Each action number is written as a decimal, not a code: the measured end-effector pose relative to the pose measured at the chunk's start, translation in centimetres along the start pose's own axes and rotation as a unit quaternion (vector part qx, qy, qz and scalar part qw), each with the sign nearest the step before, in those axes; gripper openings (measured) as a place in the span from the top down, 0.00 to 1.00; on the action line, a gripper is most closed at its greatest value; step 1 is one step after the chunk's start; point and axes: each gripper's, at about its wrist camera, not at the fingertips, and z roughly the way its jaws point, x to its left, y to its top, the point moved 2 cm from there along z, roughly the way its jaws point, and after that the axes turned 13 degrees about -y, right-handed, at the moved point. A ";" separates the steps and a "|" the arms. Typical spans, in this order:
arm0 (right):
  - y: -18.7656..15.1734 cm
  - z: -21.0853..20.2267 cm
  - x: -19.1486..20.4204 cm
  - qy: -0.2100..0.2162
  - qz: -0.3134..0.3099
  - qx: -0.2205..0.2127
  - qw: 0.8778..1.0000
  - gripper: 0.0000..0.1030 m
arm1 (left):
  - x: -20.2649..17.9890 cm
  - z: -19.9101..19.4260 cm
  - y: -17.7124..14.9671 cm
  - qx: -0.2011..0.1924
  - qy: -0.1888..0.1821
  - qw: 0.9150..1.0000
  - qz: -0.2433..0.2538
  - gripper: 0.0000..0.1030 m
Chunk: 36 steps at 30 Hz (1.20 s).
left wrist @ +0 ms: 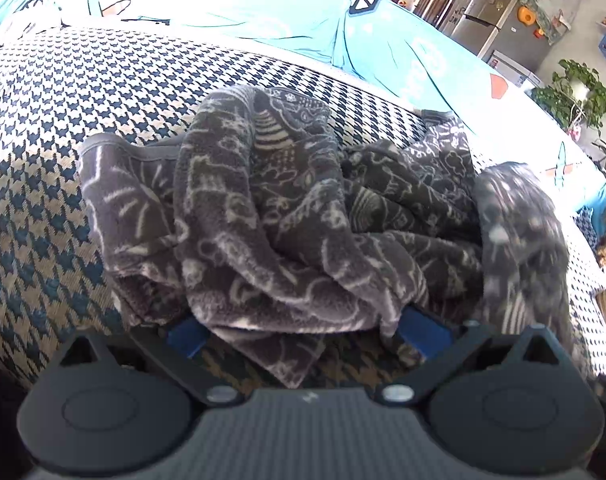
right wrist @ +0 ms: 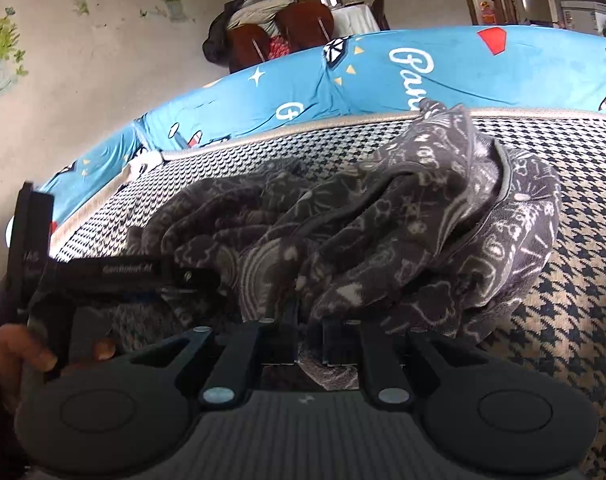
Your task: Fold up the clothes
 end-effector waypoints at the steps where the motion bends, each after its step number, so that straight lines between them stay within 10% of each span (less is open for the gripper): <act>1: -0.3 0.0 0.2 0.003 -0.002 0.006 1.000 0.88 | 0.0 0.1 0.3 0.000 0.001 1.000 0.000 0.00; 6: -1.1 -0.4 0.2 -0.008 0.009 0.021 1.000 0.83 | 0.2 1.0 1.7 -0.001 0.008 1.000 0.003 0.00; 23: 4.1 -3.3 1.0 0.012 -0.002 -0.122 0.992 0.55 | 0.2 0.1 2.2 -0.014 -0.031 0.999 -0.011 0.00; 36: 8.3 7.3 4.8 0.001 -0.125 -0.045 0.991 0.44 | 1.2 1.6 3.4 -0.006 -0.019 1.000 -0.011 0.00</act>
